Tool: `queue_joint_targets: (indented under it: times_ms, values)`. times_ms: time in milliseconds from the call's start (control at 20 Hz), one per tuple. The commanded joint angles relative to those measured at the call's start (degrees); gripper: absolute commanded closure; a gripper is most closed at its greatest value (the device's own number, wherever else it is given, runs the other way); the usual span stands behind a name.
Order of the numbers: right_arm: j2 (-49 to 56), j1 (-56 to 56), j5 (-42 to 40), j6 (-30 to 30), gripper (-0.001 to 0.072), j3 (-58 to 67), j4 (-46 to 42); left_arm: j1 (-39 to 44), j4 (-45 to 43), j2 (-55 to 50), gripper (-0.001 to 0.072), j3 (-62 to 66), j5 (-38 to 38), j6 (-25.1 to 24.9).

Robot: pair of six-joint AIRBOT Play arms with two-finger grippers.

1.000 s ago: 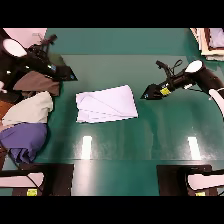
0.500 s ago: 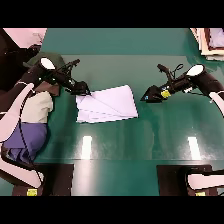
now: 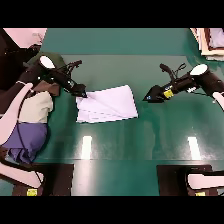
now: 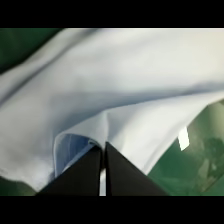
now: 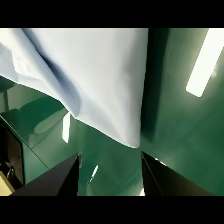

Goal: Fold the shirts.

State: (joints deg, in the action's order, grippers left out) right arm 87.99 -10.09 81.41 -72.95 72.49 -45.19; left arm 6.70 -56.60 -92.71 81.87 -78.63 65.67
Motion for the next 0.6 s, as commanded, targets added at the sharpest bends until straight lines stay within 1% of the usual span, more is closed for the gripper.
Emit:
queue_joint_targets:
  times_ms: [0, 100, 200, 250, 300, 400, 550]
  values:
    - [-3.3, 3.1, 1.2, 0.0, 0.0286, 0.0, -2.0, 0.7, -6.7, 10.2, 0.0683, -4.8, -8.3, -3.3]
    - [-5.2, 4.8, 0.8, 0.0, 0.0272, 0.0, -2.9, 0.7, -6.3, 15.5, 0.0670, -10.1, -11.6, -0.1]
    - [-5.6, 5.7, 0.9, 0.0, 0.0239, 0.0, -2.9, 0.7, -6.6, 18.4, 0.0024, -14.2, -11.8, 2.7]
    - [-5.2, 5.7, 0.9, 0.0, 0.0118, 0.0, -2.9, 0.7, -6.7, 18.9, -0.0010, -15.0, -10.7, 3.4]
    - [-4.6, 5.7, 0.8, 0.0, 0.0069, 0.0, -2.8, 0.7, -6.7, 18.9, -0.0010, -14.9, -9.7, 3.6]
    - [-1.9, 5.5, 0.2, 0.0, 0.0068, 0.0, -2.8, 0.7, -5.8, 18.9, -0.0010, -13.8, -5.5, 6.4]
    - [4.2, 4.0, -2.8, 0.2, 0.0074, 0.0, -0.5, 0.7, -0.3, 18.9, -0.0006, -13.1, 1.9, 7.0]
